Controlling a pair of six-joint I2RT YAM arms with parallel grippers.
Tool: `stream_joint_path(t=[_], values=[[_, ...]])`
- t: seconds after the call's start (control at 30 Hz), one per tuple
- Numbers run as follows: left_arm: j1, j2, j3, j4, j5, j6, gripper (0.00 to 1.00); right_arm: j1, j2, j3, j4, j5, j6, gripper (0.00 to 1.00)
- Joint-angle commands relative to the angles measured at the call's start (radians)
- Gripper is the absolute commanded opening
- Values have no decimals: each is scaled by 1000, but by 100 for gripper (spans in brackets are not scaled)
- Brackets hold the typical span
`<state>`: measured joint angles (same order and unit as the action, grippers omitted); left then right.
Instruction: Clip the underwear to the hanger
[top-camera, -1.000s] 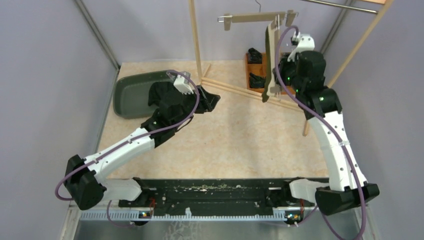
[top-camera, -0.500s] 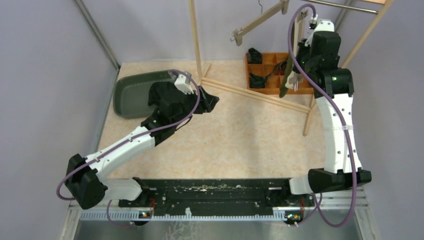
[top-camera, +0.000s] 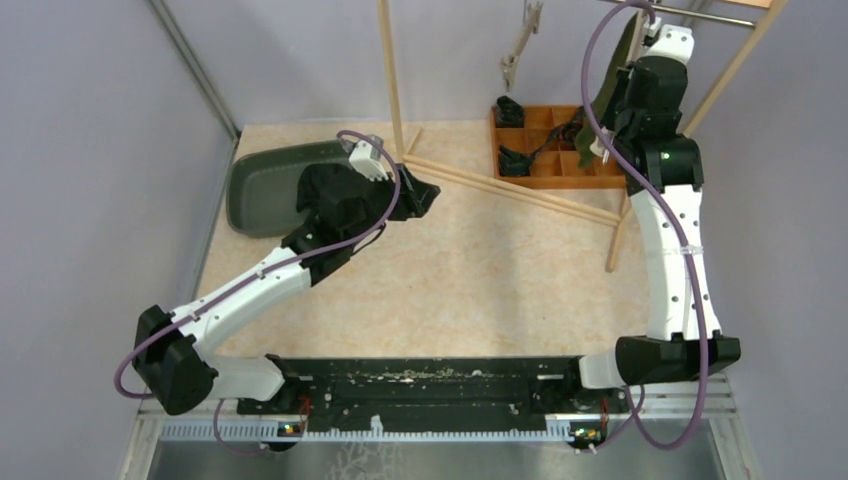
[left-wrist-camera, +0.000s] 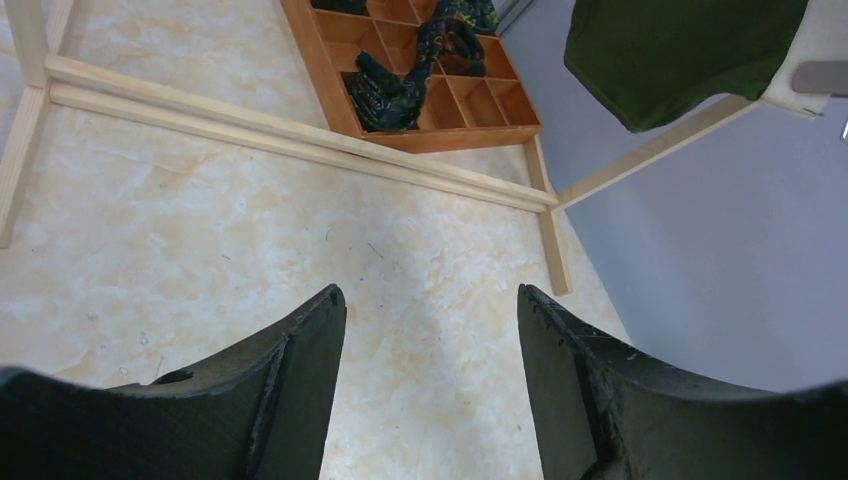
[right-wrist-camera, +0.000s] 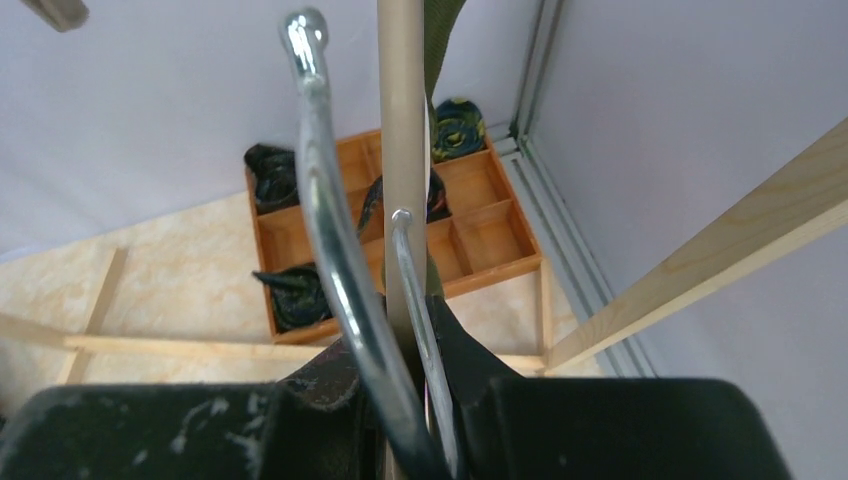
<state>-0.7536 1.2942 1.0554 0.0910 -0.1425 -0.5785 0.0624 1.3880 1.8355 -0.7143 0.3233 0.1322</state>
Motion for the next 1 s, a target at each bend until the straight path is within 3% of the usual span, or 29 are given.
stream_joint_path(t=[0.0,0.23,0.97], values=[[8,23,30,16,-3,10,69,-4,-9,-35,224,158,-19,0],[8,66,69,-2,-8,8,69,-4,18,-113,379,298,-41,0],[8,25,-20,48,-34,-50,68,-6,26,-101,502,292,5,0]])
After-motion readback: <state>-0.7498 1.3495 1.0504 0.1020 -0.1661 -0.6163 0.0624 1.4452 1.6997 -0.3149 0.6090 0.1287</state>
